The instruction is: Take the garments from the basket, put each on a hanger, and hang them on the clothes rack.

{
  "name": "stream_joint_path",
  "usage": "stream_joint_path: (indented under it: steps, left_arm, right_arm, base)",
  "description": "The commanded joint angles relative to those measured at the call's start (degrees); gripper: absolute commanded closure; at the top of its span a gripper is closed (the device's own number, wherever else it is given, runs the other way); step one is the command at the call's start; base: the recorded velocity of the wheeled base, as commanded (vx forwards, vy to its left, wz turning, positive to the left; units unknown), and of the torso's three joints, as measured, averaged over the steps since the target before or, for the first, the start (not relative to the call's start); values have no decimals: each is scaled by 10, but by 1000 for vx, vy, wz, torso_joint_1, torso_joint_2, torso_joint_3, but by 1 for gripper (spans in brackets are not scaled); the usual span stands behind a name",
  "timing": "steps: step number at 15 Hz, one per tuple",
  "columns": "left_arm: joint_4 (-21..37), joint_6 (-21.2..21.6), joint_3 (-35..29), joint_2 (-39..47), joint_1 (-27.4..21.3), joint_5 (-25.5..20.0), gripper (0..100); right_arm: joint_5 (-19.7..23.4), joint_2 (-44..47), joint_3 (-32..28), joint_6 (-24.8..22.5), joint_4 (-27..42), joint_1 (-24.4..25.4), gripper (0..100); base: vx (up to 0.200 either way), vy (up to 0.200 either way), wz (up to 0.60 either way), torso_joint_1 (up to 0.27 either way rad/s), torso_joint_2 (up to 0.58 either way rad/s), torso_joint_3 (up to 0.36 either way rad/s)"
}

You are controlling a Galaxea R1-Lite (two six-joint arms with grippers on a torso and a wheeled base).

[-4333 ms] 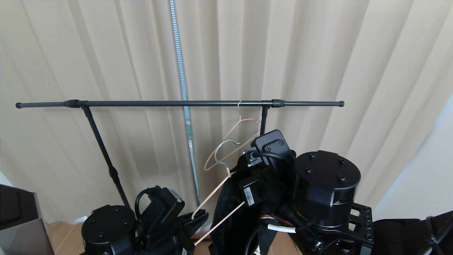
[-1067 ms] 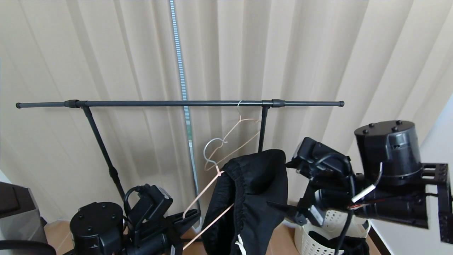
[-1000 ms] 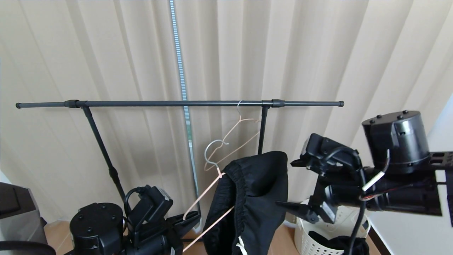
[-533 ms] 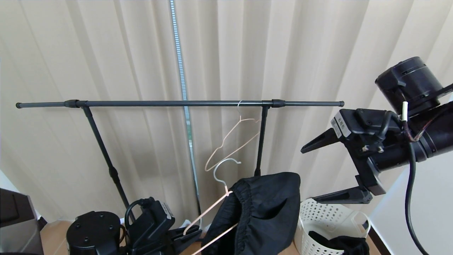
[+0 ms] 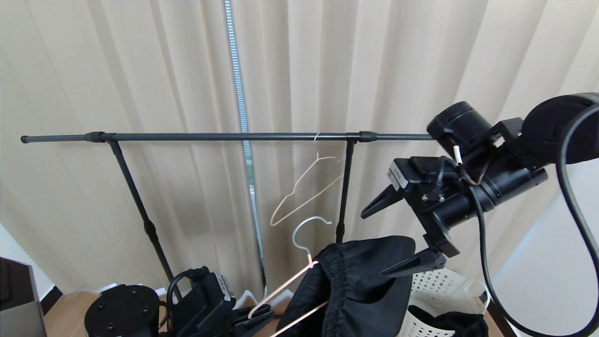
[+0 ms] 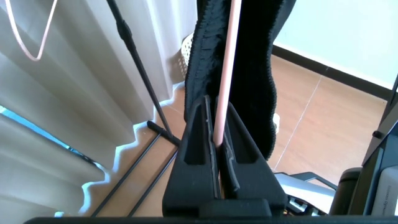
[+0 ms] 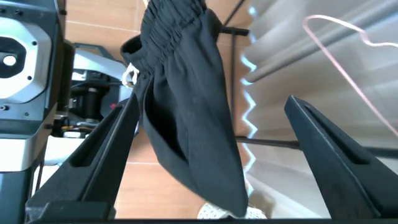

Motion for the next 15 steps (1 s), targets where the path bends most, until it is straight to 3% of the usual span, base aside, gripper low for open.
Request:
stream_joint_path:
  steps: [1, 10, 15]
  left_arm:
    - [-1, 0, 0, -2, -5, 0, 100]
    - [-1, -1, 0, -2, -10, 0, 100]
    - [-1, -2, 0, -1, -10, 0, 100]
  right_arm:
    - [3, 41, -3, 1, -1, 21, 0]
    - [39, 87, -18, 8, -3, 67, 0]
    - [34, 95, -26, 16, -3, 70, 0]
  base:
    - [0, 0, 0, 0, 0, 0]
    - [0, 0, 0, 0, 0, 0]
    - [0, 0, 0, 0, 0, 0]
